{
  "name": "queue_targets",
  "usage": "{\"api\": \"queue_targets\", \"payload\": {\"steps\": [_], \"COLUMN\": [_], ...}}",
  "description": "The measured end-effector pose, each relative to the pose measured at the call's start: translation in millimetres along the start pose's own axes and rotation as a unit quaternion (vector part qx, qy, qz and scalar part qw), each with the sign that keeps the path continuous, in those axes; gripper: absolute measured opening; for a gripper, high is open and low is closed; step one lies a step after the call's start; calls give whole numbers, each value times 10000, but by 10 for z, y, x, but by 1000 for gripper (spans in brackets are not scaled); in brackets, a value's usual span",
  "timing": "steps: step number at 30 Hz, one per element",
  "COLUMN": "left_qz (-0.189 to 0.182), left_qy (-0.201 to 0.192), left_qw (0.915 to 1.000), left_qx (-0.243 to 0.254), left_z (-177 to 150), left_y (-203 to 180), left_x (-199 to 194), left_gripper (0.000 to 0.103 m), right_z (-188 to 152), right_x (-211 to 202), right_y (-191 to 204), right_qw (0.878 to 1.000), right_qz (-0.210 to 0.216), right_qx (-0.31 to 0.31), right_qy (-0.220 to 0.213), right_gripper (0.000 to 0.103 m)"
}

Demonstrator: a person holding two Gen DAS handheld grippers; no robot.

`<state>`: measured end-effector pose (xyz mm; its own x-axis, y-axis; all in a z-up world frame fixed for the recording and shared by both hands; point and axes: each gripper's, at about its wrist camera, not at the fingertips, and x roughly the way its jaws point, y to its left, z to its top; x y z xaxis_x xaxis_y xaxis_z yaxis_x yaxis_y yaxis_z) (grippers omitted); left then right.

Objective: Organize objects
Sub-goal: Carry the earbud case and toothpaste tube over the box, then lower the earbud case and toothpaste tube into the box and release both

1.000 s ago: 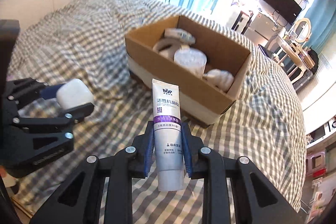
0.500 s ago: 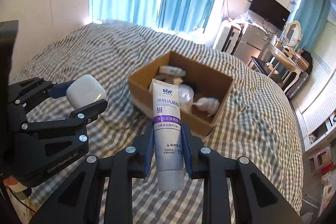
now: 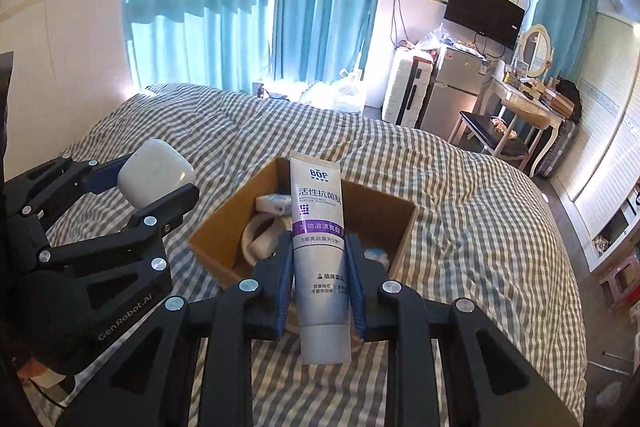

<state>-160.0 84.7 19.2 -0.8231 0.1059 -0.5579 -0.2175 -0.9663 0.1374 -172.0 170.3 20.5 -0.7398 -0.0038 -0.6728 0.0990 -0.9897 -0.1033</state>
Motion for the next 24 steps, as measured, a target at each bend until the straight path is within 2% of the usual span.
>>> {"api": "queue_targets", "payload": {"steps": [7, 12, 18, 24], "left_qz": [-29, -87, -240, -472], "left_qy": [189, 481, 824, 1132], "left_qw": [9998, 9988, 9963, 9924], "left_qx": [78, 44, 79, 39], "left_z": [186, 119, 27, -88], "left_y": [-60, -101, -210, -308], "left_x": [636, 1056, 1460, 1711], "left_gripper": [49, 49, 49, 49], "right_z": [223, 258, 170, 3], "right_x": [613, 1006, 1400, 1599], "right_y": [-258, -409, -522, -567], "right_qw": [9996, 9986, 9968, 9953], "right_qz": [26, 38, 26, 109], "right_qx": [176, 299, 393, 442], "right_qy": [230, 427, 701, 853], "right_gripper": [24, 24, 24, 24]}}
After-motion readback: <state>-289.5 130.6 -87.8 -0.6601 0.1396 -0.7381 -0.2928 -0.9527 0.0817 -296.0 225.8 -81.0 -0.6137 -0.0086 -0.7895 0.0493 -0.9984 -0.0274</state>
